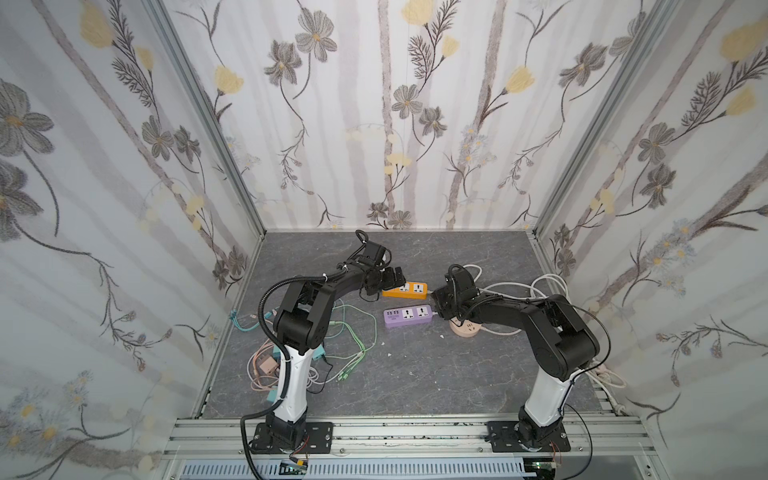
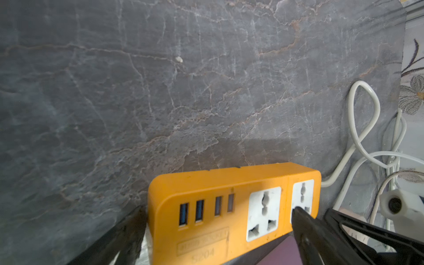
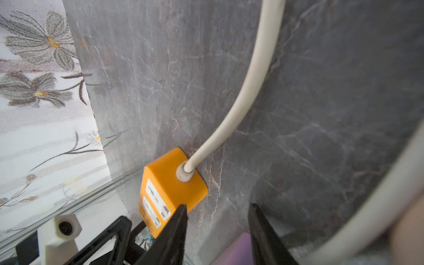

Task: Insert the plug

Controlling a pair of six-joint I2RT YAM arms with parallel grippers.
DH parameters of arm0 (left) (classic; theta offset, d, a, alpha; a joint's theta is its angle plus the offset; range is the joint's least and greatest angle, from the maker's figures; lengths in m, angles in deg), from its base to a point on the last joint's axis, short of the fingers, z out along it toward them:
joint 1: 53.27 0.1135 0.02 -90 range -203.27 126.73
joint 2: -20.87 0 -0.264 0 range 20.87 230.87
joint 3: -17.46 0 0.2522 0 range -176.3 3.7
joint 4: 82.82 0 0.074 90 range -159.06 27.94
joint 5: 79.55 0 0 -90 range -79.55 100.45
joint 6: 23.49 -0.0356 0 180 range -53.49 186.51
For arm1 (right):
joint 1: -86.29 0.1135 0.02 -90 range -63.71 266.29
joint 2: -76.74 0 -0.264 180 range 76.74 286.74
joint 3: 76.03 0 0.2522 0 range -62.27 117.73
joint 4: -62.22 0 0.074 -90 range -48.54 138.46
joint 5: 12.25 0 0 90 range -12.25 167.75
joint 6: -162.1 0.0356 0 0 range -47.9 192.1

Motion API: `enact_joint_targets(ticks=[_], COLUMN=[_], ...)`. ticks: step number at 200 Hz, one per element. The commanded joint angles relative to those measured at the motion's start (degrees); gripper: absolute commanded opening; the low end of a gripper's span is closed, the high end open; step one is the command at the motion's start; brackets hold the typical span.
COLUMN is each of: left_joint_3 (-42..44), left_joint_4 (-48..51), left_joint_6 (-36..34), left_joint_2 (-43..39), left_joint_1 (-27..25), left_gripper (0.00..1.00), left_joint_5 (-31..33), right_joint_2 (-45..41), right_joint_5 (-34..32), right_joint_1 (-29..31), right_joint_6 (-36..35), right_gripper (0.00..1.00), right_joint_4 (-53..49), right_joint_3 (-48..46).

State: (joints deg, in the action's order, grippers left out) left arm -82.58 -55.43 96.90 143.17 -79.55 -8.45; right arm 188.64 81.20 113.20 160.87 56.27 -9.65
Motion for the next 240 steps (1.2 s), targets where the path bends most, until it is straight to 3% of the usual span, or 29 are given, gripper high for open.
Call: enact_joint_targets(ticks=[1, 25, 45, 78, 97, 178, 240], left_joint_3=[-0.3, 0.0, 0.7, 1.7, 2.2, 5.4, 9.0], left_joint_4=[1.4, 2.4, 2.7, 2.8, 2.7, 3.7, 4.4], left_joint_6=[0.2, -0.6, -0.9, -1.1, -1.1, -1.3, 0.0], left_joint_2=[0.1, -0.5, -1.2, -1.9, -2.5, -6.0, -9.6], left_joint_1=[-0.1, -0.1, -0.1, -0.1, -0.1, -0.2, -0.1], left_gripper=[1.00, 1.00, 1.00, 1.00, 1.00, 1.00, 1.00], left_joint_5=[0.1, 0.8, 1.4, 1.2, 1.4, 1.9, 2.8], right_joint_2=[-2.9, -6.4, -10.1, -16.0, -17.5, -18.0, -16.8], right_joint_5=[-3.3, -3.0, -3.3, -4.1, -5.7, -3.5, 6.1], right_joint_1=[-0.2, -0.6, -1.4, -3.8, -5.4, -17.3, -18.7], right_joint_6=[-0.9, -2.7, -4.7, -15.3, -21.1, -30.1, -39.8], right_gripper=[0.62, 0.78, 0.84, 0.99, 0.99, 0.99, 0.99], right_joint_4=[-1.7, -4.5, -5.7, -11.5, -17.0, -24.0, -27.8], right_joint_3=[-2.4, -4.3, -7.0, -6.8, -4.8, -7.1, -5.9])
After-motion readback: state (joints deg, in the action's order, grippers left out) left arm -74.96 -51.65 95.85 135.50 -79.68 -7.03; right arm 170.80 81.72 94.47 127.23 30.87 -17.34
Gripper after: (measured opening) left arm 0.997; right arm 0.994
